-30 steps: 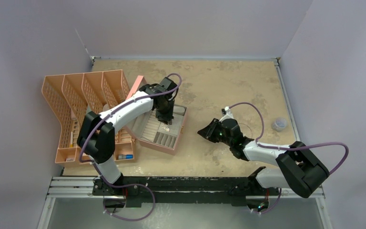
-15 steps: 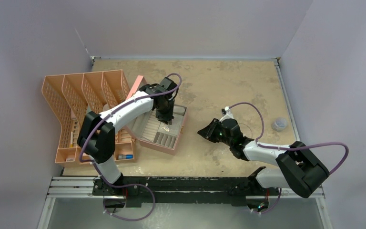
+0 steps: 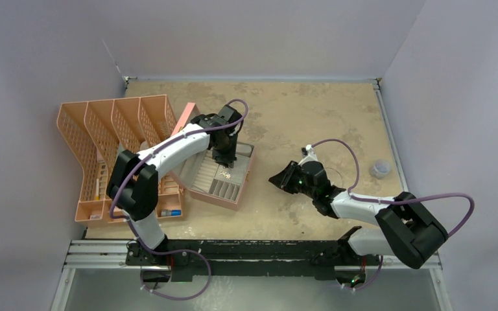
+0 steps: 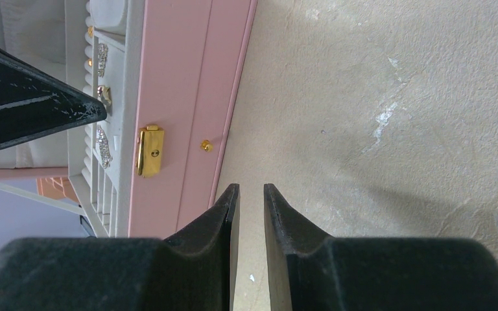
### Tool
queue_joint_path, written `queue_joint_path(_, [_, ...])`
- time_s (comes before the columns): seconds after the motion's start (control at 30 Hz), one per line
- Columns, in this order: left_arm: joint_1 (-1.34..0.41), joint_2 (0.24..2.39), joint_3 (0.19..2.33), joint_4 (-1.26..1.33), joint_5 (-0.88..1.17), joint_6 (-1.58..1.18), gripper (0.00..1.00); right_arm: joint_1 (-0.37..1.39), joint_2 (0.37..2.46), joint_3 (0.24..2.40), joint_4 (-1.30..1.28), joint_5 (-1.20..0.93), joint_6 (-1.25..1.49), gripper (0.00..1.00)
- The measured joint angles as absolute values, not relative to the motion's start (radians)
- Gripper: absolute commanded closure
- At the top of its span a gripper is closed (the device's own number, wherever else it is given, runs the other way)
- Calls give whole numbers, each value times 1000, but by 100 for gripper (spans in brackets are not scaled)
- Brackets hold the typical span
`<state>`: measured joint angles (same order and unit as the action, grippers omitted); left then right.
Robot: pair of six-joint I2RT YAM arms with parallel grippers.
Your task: Organize the mixed jewelry
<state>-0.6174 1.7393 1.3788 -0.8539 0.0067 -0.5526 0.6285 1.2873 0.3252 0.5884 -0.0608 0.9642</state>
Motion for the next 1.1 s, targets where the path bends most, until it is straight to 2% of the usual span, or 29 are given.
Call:
queue_joint_path(0.37, [-617,1737,1373,-845,1,-552,100,628,1287,325,589,-61,964,78])
queue_joint_path(0.77, [-645,1623,1234,-719,-2,-526,100,628,1287,325,589,-61,964,78])
queue_joint_path(1.1, [-675,1573,1183,-647,-88,-512,100,628,1287,325,589,-61,964,78])
